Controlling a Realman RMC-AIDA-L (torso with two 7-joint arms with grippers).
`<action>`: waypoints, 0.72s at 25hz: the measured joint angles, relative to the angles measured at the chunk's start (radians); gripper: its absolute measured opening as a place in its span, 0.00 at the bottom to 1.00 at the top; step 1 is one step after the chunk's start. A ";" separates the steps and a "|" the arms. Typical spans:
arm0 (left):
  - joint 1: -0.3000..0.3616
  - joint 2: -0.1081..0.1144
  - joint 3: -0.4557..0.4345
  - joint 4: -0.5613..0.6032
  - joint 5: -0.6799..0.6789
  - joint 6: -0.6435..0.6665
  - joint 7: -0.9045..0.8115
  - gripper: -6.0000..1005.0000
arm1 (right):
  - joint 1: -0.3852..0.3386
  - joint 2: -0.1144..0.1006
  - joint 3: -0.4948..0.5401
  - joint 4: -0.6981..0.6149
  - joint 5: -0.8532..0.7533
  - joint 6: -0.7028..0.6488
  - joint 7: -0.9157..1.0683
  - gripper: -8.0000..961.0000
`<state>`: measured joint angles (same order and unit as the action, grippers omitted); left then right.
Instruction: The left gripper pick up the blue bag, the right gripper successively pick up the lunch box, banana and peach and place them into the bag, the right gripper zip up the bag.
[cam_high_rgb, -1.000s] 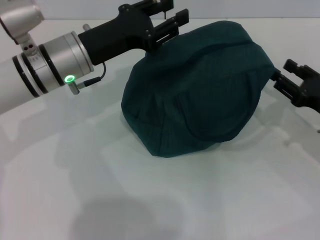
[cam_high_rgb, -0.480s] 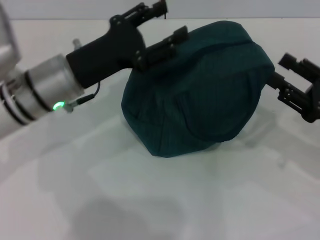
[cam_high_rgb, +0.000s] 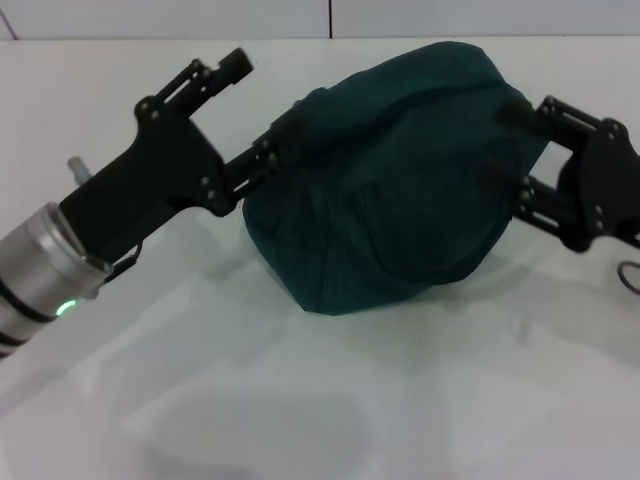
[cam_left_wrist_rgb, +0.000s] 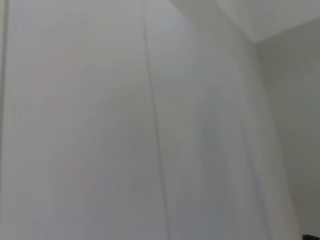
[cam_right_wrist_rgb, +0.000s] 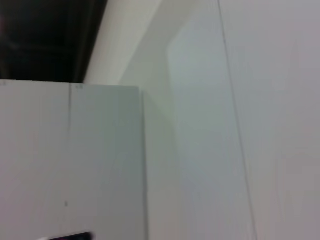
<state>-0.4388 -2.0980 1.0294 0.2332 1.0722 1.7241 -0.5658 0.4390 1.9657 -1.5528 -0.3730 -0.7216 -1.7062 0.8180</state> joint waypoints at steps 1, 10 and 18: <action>0.003 0.001 -0.001 -0.016 -0.012 0.001 0.008 0.72 | 0.003 0.004 0.010 0.000 0.000 0.013 0.000 0.63; 0.013 -0.001 0.003 -0.067 -0.040 0.003 0.092 0.72 | 0.009 0.045 0.061 0.003 -0.013 0.080 -0.077 0.63; 0.011 -0.003 -0.001 -0.090 -0.041 0.006 0.125 0.72 | -0.003 0.053 0.059 0.009 -0.019 0.076 -0.106 0.63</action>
<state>-0.4282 -2.1011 1.0281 0.1428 1.0313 1.7299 -0.4413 0.4364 2.0184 -1.4935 -0.3639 -0.7405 -1.6302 0.7122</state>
